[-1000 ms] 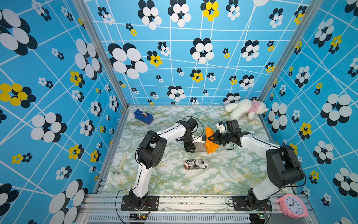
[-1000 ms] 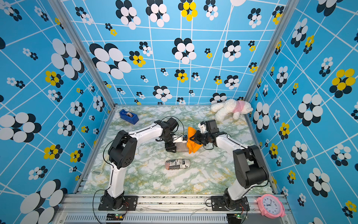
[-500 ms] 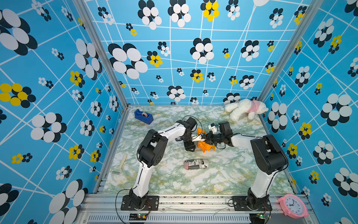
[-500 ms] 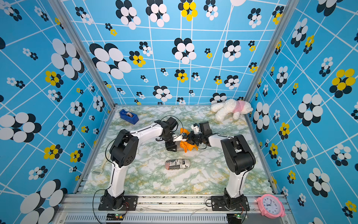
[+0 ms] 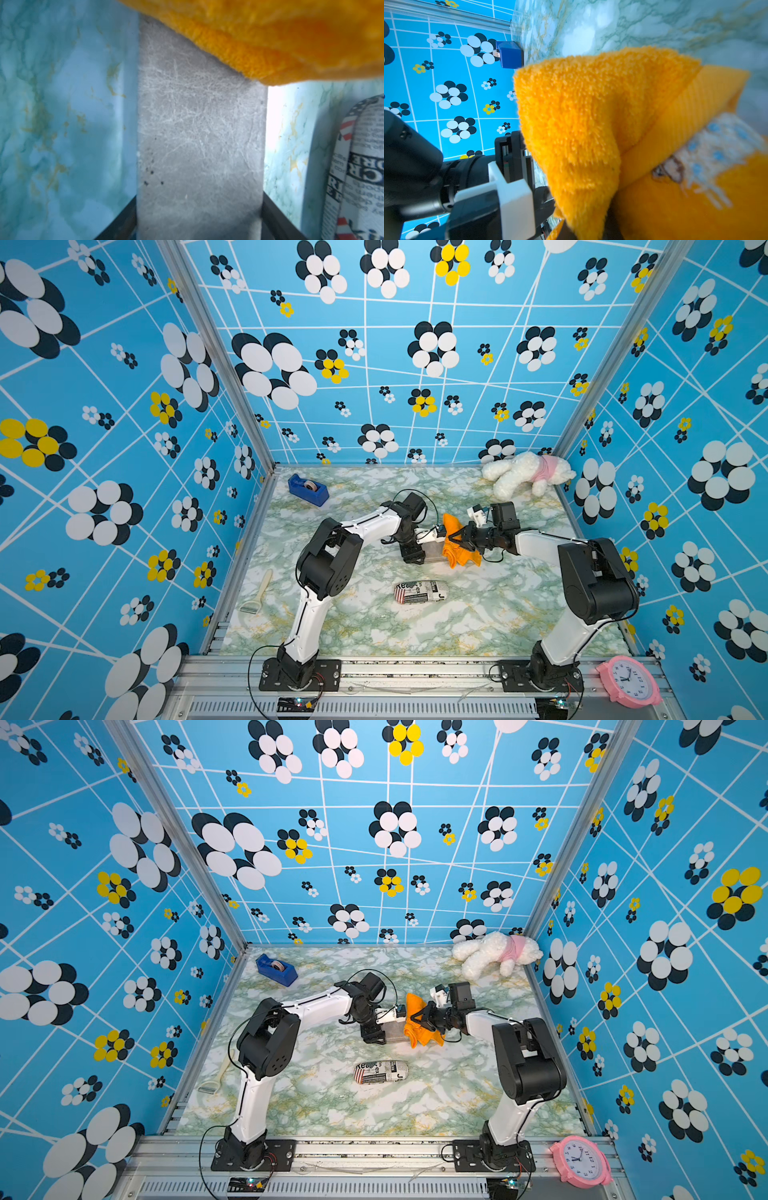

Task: Wipe the eyeglass case
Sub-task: Wipe the dirt from the eyeglass case.

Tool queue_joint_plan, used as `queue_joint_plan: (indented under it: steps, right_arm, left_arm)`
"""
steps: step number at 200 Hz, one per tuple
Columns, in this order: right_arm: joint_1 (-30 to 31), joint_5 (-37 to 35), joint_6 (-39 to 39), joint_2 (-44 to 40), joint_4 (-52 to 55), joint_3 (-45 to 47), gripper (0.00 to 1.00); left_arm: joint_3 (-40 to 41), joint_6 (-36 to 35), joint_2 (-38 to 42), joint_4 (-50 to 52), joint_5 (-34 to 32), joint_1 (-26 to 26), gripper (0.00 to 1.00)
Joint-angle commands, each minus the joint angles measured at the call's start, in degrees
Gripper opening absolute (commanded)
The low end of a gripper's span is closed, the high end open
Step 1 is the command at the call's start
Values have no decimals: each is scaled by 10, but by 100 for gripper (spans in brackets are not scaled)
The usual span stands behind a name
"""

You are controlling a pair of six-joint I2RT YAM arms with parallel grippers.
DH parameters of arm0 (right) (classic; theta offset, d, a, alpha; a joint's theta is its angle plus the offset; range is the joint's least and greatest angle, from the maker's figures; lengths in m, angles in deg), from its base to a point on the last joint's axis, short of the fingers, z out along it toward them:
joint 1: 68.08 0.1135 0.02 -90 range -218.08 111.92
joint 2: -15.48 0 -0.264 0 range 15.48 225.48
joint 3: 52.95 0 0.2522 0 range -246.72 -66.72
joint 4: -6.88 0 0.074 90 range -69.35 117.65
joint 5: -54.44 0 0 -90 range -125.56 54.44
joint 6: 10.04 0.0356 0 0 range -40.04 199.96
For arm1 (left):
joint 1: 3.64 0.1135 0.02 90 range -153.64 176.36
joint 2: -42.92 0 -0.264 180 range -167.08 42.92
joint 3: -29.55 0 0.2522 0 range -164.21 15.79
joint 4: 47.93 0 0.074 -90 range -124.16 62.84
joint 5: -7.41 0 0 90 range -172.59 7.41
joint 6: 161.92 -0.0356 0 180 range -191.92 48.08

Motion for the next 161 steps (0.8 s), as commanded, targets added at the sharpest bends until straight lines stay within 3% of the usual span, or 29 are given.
queue_joint_plan:
  steps: [1, 37, 68, 121, 161]
  right_arm:
    - [26, 1, -3, 25, 11, 27, 0]
    - [73, 18, 57, 58, -68, 21, 0]
    - [79, 38, 93, 84, -119, 19, 0]
    - [-18, 24, 13, 35, -11, 39, 0]
    - [-63, -51, -94, -44, 148, 2, 0]
  left_arm:
    - [14, 14, 29, -62, 41, 6, 28]
    - [11, 16, 23, -70, 50, 4, 28]
    - [13, 20, 24, -82, 56, 3, 28]
    - [22, 14, 32, -82, 50, 7, 25]
    - [27, 19, 45, -69, 41, 10, 25]
